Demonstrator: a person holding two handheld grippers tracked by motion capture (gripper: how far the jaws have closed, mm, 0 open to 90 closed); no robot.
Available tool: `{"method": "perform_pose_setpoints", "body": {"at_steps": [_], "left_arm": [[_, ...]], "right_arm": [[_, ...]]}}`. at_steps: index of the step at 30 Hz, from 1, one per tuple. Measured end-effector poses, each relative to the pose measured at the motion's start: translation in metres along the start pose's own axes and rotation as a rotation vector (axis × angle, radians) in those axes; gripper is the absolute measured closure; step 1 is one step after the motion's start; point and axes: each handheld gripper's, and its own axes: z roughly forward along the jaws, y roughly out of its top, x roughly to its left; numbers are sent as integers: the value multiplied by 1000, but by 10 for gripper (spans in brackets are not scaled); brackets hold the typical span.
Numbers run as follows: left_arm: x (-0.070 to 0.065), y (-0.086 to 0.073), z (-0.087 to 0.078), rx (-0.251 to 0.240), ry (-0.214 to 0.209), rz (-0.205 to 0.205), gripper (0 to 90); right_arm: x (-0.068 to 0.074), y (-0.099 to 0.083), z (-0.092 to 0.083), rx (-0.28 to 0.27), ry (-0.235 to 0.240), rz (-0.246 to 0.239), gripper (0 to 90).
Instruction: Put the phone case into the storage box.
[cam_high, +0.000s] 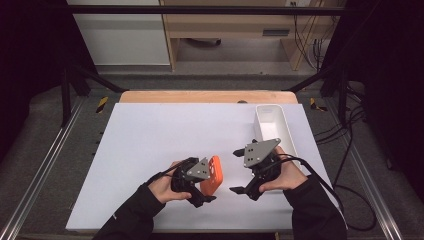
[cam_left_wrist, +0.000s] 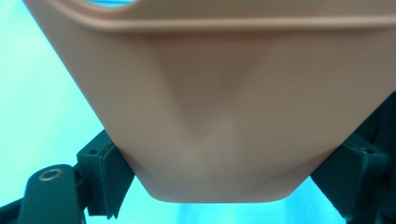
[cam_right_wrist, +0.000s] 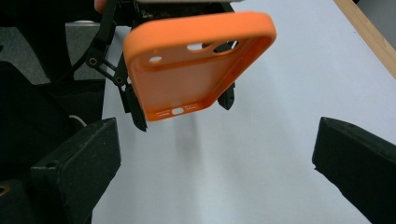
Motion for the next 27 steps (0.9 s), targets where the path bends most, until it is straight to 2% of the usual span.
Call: {"method": "perform_pose_setpoints", "body": {"at_steps": [11,17,27], "left_arm": [[1,-1,-1,-47,-1,-6,155],[2,0,-3,-84,-4,-8,155],[2,4,-3,-113,-4,-8,155]], "right_arm": [[1,-6,1,-69,8,28,15],[2,-7,3,-80,13,34,15],[4,-6,6,-109,23,37,17]]}}
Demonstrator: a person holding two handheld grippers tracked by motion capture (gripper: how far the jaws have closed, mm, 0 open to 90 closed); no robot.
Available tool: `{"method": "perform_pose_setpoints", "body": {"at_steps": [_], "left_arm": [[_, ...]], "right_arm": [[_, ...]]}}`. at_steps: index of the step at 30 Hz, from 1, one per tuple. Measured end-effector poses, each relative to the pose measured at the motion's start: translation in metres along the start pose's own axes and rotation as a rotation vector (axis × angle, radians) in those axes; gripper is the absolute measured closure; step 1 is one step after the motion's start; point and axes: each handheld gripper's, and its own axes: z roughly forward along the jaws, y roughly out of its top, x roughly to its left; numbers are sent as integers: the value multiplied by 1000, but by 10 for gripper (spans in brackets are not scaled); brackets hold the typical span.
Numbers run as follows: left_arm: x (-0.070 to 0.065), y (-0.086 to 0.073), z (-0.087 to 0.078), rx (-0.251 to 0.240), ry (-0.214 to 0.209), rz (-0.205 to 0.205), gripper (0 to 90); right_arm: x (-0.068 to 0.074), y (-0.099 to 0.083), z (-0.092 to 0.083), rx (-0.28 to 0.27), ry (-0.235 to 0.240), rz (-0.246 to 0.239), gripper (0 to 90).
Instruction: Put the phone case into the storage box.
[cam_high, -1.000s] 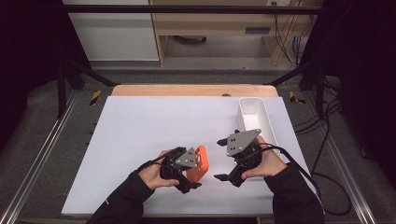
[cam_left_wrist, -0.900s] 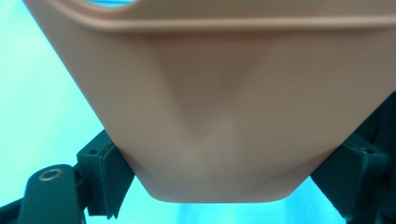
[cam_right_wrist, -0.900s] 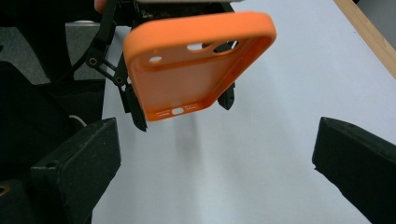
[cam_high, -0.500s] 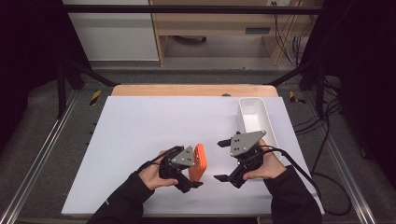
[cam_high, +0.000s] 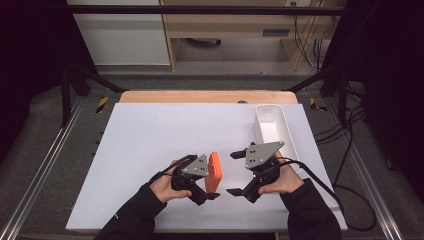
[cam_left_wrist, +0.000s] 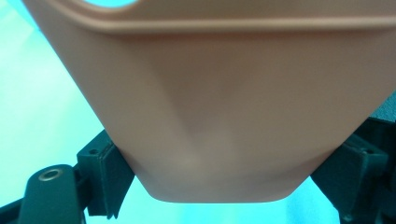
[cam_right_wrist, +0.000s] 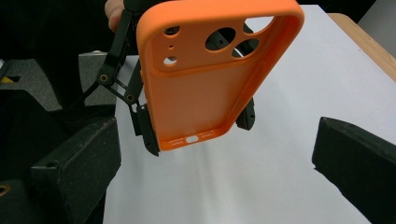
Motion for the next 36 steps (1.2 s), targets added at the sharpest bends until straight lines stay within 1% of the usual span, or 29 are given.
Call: {"method": "perform_pose_setpoints", "body": {"at_steps": [4,12,16,23,36], "left_arm": [[-1,2,0,-7,3,6,155],[-2,5,2,-8,-4,10,156],[-3,7,4,-10,-4,21,156],[-6,13,8,-9,-15,38,155],[-9,17,17,-1,-38,51,155]], "right_arm": [[1,0,1,-7,7,2,18],[1,1,1,-27,14,3,22],[1,1,2,-33,19,4,24],[2,1,4,-38,33,6,28],[3,0,7,-44,58,-7,47]]}}
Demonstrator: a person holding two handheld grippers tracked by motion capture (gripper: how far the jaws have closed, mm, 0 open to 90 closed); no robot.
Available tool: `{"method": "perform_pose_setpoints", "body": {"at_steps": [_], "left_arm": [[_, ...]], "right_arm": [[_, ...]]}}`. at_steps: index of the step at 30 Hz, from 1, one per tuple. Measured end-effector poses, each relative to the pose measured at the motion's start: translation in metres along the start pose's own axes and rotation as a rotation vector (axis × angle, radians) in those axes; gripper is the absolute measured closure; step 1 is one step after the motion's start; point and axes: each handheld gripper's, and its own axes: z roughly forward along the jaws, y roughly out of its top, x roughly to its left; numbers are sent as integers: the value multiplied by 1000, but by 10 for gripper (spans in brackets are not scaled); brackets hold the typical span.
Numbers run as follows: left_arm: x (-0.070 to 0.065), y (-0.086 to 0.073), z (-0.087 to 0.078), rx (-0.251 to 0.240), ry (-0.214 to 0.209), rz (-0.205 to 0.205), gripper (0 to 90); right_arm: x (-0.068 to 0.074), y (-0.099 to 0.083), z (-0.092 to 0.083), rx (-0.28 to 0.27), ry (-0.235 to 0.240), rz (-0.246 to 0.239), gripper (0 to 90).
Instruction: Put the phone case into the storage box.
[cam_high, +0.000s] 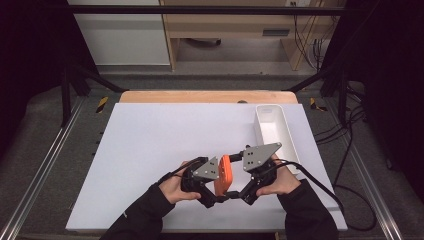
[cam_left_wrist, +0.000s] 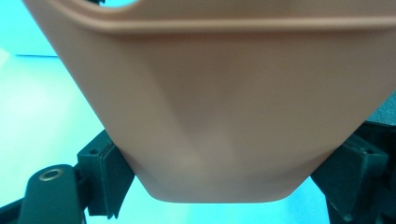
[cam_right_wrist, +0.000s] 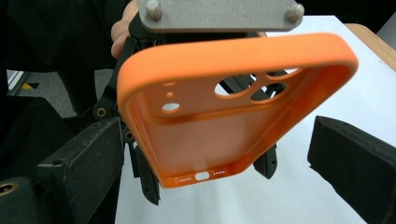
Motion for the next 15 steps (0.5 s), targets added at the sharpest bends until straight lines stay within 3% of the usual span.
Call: {"method": "perform_pose_setpoints", "body": {"at_steps": [15], "left_arm": [[-5,1,6,12,-30,20,155]], "right_arm": [[1,-2,6,-4,38,-15,96]]}}
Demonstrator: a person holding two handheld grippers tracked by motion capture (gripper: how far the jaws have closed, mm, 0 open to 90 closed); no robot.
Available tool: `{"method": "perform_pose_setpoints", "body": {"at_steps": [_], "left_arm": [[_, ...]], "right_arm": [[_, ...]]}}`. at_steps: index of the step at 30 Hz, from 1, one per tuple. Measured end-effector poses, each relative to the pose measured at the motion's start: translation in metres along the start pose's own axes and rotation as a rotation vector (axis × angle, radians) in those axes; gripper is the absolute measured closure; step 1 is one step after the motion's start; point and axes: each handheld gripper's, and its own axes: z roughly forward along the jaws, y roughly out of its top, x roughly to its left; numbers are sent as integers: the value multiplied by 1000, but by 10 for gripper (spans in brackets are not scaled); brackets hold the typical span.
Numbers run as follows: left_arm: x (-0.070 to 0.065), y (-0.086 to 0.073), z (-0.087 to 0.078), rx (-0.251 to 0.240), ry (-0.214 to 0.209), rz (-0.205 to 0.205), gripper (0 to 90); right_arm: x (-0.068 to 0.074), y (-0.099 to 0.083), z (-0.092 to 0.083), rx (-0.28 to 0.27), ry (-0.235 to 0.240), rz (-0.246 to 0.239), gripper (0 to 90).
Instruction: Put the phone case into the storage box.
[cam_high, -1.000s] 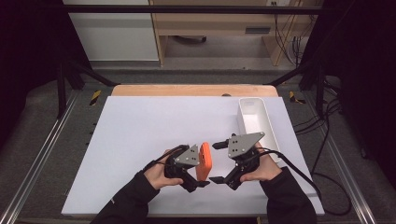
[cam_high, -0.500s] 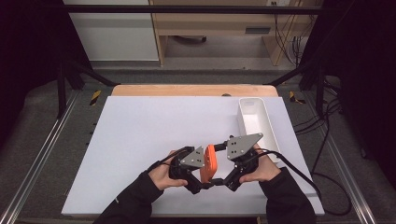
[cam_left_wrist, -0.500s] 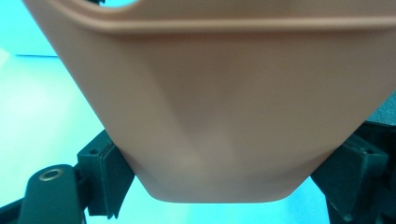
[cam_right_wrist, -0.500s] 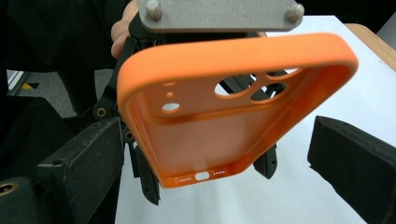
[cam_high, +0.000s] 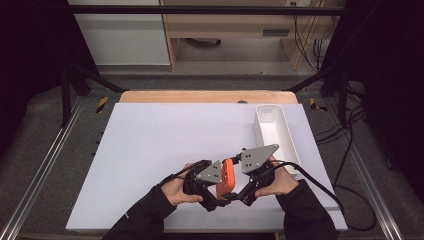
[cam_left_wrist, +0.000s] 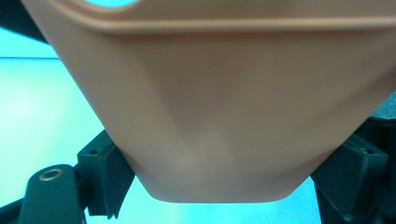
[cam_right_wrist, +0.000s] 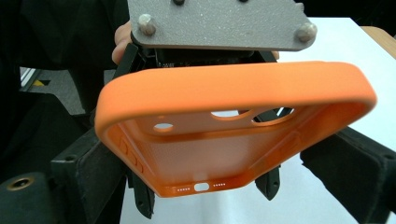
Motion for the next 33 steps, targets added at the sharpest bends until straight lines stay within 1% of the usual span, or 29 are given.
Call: {"method": "perform_pose_setpoints", "body": {"at_steps": [8,11,18,22,28,33], "left_arm": [[0,-1,1,6,-6,6,156],[-1,-1,1,3,-10,0,156],[-1,-1,0,9,-21,6,156],[-2,-3,0,5,-39,3,156],[-2,-4,0,21,-46,16,156],[-2,-4,1,22,-49,16,156]], "right_arm": [[0,0,0,-5,10,-7,143],[0,0,0,-5,13,-7,147],[-1,-1,0,-5,24,-6,148],[0,-1,-1,5,41,-7,145],[-1,-1,0,16,61,-15,150],[-1,-2,0,18,68,-18,153]]}}
